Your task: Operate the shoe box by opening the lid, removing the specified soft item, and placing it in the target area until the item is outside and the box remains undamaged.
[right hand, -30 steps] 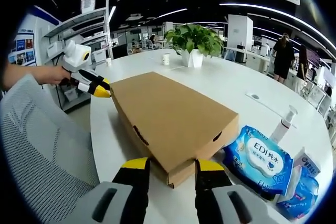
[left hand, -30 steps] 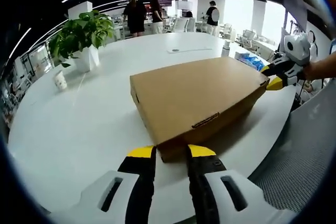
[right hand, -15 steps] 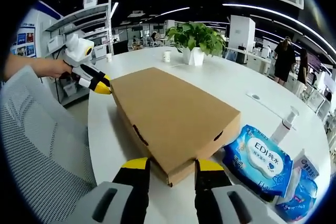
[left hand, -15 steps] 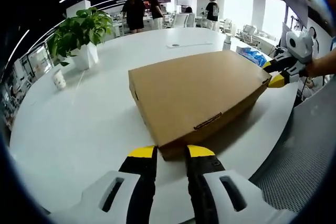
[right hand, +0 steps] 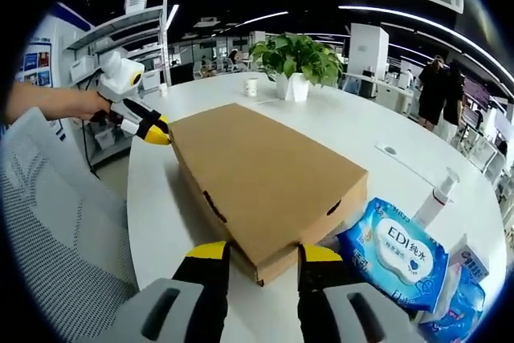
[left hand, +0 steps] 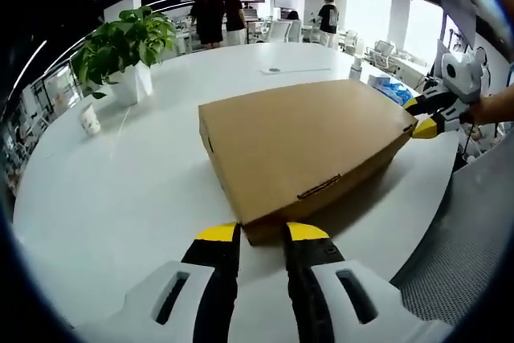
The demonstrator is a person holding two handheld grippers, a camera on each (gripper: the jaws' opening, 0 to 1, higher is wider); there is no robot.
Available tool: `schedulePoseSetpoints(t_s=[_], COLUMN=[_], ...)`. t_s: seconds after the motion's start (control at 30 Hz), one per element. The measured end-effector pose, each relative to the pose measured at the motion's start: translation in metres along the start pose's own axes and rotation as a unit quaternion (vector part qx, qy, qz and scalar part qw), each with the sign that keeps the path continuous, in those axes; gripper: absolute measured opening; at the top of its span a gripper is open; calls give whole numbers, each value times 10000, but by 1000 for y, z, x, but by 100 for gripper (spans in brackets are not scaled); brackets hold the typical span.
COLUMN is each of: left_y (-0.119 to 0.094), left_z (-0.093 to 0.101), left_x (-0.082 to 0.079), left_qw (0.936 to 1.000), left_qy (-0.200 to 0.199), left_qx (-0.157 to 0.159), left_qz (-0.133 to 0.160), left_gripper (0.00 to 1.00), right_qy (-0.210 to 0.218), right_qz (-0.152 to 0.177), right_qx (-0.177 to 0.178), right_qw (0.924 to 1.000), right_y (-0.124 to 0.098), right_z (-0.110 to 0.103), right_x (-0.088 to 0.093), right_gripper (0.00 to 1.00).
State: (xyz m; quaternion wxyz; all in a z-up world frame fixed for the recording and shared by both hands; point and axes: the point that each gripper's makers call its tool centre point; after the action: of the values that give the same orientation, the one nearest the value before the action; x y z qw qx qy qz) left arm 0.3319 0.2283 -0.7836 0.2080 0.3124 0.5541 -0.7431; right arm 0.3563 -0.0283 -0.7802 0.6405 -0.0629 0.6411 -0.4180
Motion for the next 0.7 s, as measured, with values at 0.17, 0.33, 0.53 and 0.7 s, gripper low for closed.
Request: schedulePoseSetpoints(t_s=[0.17, 0.33, 0.53, 0.7], left_y=[6, 13, 22, 29], left_z=[-4, -8, -12, -15], left_x=[-7, -15, -25, -32], left_qw=[10000, 10000, 10000, 9999], left_qy=[-23, -33, -95, -155], left_qx=[-5, -17, -13, -15], left_qz=[-8, -23, -16, -9], left_gripper=[20, 20, 21, 21], right_qy=[18, 31, 35, 46], right_qz=[9, 12, 8, -23], right_qx=[15, 32, 52, 77], right_qw=[10000, 10000, 10000, 10000], right_y=[5, 11, 17, 24], right_z=[7, 16, 28, 39], right_x=[-3, -6, -9, -12], right_gripper=[30, 31, 31, 30])
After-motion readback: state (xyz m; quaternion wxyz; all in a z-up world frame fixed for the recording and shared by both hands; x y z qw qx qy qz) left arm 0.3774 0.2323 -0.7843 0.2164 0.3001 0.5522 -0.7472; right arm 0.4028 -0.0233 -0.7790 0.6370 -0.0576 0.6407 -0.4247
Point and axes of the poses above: the point that each gripper's makers call its tool centre point, and the gripper's own axes: y roughly forward along the fingers, z roughly to its right, x roughly out of its underside, and after that the axes turned 13 degrees about -y, right-handed
